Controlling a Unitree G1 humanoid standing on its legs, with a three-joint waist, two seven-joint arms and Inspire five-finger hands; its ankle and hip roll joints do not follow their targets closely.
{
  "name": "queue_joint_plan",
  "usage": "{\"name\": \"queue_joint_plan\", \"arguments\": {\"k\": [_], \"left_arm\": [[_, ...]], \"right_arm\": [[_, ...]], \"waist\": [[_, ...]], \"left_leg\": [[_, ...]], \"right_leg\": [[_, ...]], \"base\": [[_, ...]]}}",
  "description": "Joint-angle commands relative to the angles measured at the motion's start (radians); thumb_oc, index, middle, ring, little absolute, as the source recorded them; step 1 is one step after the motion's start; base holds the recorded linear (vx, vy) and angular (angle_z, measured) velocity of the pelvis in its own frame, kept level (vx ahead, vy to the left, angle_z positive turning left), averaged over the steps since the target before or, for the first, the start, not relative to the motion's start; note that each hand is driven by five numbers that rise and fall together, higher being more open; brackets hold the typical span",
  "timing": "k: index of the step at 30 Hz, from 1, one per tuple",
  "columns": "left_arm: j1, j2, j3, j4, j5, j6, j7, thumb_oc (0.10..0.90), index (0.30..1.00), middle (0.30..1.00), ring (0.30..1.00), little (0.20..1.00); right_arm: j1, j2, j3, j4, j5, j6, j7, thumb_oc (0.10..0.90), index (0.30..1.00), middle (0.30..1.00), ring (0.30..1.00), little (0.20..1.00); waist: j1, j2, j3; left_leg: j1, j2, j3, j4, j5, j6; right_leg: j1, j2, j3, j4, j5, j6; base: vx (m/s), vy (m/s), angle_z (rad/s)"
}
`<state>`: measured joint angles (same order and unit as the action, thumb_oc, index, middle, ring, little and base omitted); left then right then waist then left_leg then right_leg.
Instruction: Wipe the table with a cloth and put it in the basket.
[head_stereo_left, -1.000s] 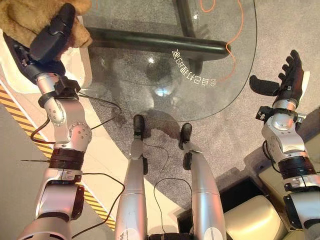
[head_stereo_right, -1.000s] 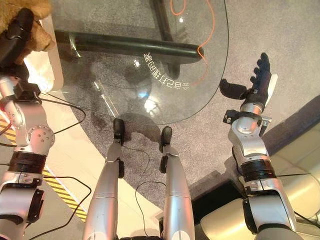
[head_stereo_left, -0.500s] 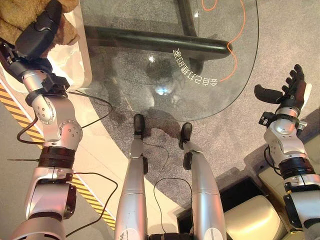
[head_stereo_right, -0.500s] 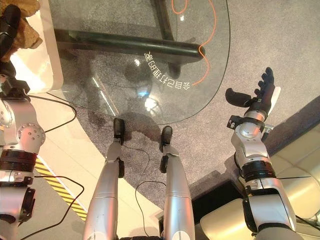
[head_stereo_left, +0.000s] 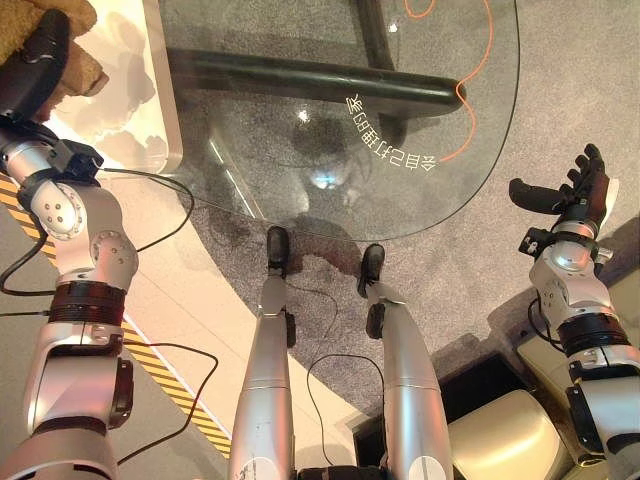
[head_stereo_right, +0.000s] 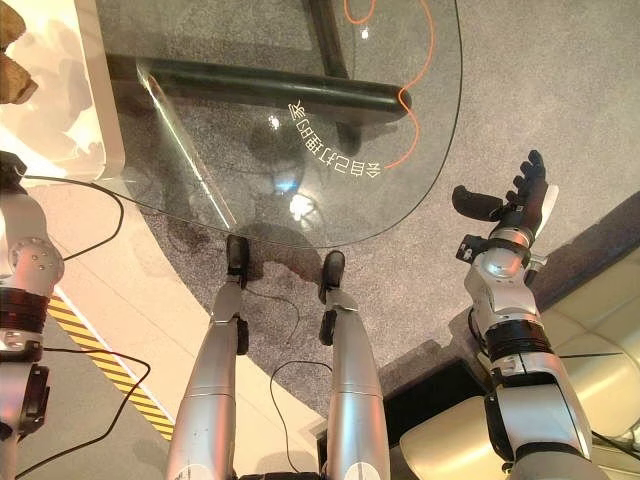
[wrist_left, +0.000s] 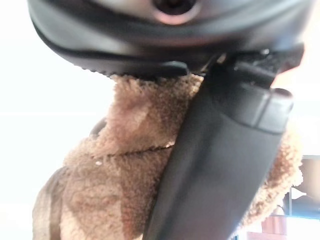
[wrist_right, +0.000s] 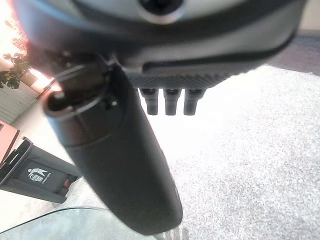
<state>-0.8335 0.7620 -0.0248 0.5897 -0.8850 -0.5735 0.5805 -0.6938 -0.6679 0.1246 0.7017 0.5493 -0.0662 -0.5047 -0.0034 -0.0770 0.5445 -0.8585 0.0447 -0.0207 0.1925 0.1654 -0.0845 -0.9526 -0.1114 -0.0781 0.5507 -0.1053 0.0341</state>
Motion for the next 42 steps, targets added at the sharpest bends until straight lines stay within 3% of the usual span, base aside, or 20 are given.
{"name": "queue_joint_plan", "arguments": {"k": [1, 12, 22, 32, 37, 42], "left_arm": [[-0.129, 0.1, 0.047, 0.006, 0.112, -0.079, 0.028, 0.1, 0.3, 0.3, 0.3, 0.2], [-0.129, 0.145, 0.001, 0.083, 0.251, 0.059, 0.088, 0.1, 0.3, 0.3, 0.3, 0.2], [-0.134, 0.158, -0.032, 0.121, 0.268, 0.183, 0.082, 0.1, 0.3, 0.3, 0.3, 0.2], [-0.147, 0.169, -0.065, 0.187, 0.271, 0.363, 0.073, 0.1, 0.3, 0.3, 0.3, 0.2], [-0.168, 0.171, -0.079, 0.23, 0.277, 0.416, 0.051, 0.1, 0.3, 0.3, 0.3, 0.2], [-0.212, 0.187, -0.102, 0.265, 0.264, 0.423, 0.03, 0.1, 0.3, 0.3, 0.3, 0.2]], "right_arm": [[0.009, -0.118, 0.009, 0.013, 0.009, -0.078, -0.008, 0.8, 0.9, 0.9, 0.9, 0.9], [0.0, -0.13, 0.019, 0.006, 0.02, -0.064, -0.006, 0.8, 0.9, 0.9, 0.9, 0.9], [0.019, -0.12, 0.01, -0.003, 0.023, -0.062, -0.003, 0.8, 0.9, 0.9, 0.9, 0.9], [0.014, -0.116, 0.011, -0.015, 0.02, -0.051, -0.006, 0.8, 0.9, 0.9, 0.9, 0.9], [0.005, -0.113, 0.028, 0.007, 0.056, 0.013, 0.077, 0.8, 0.9, 0.9, 0.9, 0.9], [0.004, -0.09, 0.065, 0.126, 0.12, 0.12, 0.301, 0.8, 0.9, 0.9, 0.9, 0.9]], "waist": [[-0.019, 0.059, -0.025], [-0.02, 0.05, -0.025], [-0.023, 0.046, -0.025], [-0.03, 0.039, -0.025], [-0.034, 0.036, -0.025], [-0.027, 0.034, -0.025]], "left_leg": [[-0.028, -0.032, 0.038, 0.21, -0.174, 0.039], [-0.042, -0.028, 0.035, 0.218, -0.171, 0.037], [-0.052, -0.027, 0.035, 0.221, -0.167, 0.038], [-0.055, -0.023, 0.037, 0.217, -0.162, 0.037], [-0.06, -0.021, 0.037, 0.224, -0.162, 0.035], [-0.058, -0.018, 0.036, 0.218, -0.158, 0.035]], "right_leg": [[0.092, 0.062, -0.048, -0.144, 0.049, -0.002], [0.081, 0.07, -0.044, -0.136, 0.05, -0.003], [0.073, 0.075, -0.044, -0.132, 0.052, -0.002], [0.071, 0.079, -0.043, -0.135, 0.057, 0.003], [0.068, 0.079, -0.042, -0.132, 0.057, 0.002], [0.071, 0.078, -0.044, -0.137, 0.058, 0.0]], "base": [[0.0, 0.0, 0.0], [0.0, 0.0, 0.0], [0.0, 0.0, 0.0], [0.0, 0.0, 0.0], [0.0, 0.0, 0.0], [0.0, 0.0, 0.0]]}}
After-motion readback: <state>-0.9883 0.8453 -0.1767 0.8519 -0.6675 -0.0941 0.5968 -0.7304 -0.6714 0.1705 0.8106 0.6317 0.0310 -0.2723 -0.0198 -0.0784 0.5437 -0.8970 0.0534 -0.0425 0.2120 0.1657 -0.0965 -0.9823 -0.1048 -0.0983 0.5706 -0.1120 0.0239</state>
